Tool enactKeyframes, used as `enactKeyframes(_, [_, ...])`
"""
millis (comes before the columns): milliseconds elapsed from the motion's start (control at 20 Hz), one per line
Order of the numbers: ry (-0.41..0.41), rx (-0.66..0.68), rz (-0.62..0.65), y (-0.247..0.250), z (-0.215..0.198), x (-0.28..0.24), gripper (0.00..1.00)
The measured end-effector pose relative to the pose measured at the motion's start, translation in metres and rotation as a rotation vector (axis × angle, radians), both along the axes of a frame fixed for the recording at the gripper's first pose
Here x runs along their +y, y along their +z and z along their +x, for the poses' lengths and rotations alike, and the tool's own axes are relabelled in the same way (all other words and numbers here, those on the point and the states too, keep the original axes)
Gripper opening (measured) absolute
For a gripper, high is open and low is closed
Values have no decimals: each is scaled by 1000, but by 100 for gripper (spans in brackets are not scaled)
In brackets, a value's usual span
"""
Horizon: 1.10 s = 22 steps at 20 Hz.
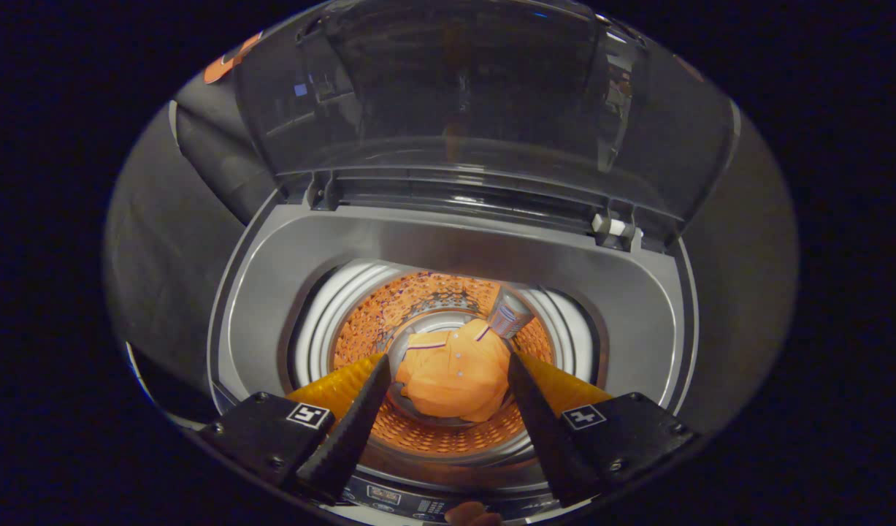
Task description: Put the clothes into the washing machine and then close the washing machine lid.
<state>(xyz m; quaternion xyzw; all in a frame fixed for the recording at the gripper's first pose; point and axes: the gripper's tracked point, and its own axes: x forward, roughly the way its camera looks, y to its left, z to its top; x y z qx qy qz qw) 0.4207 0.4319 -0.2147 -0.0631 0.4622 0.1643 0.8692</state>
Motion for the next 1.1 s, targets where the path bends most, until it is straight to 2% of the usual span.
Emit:
enactKeyframes(250, [-3, -29, -3, 24, -5, -2, 100])
enactKeyframes(500, [-5, -99, 15, 77, -2, -4, 100])
enactKeyframes(750, [-16, -192, 41, 147, -1, -9, 100])
enactKeyframes(1100, [-52, -327, 126, 269, 3, -8, 100])
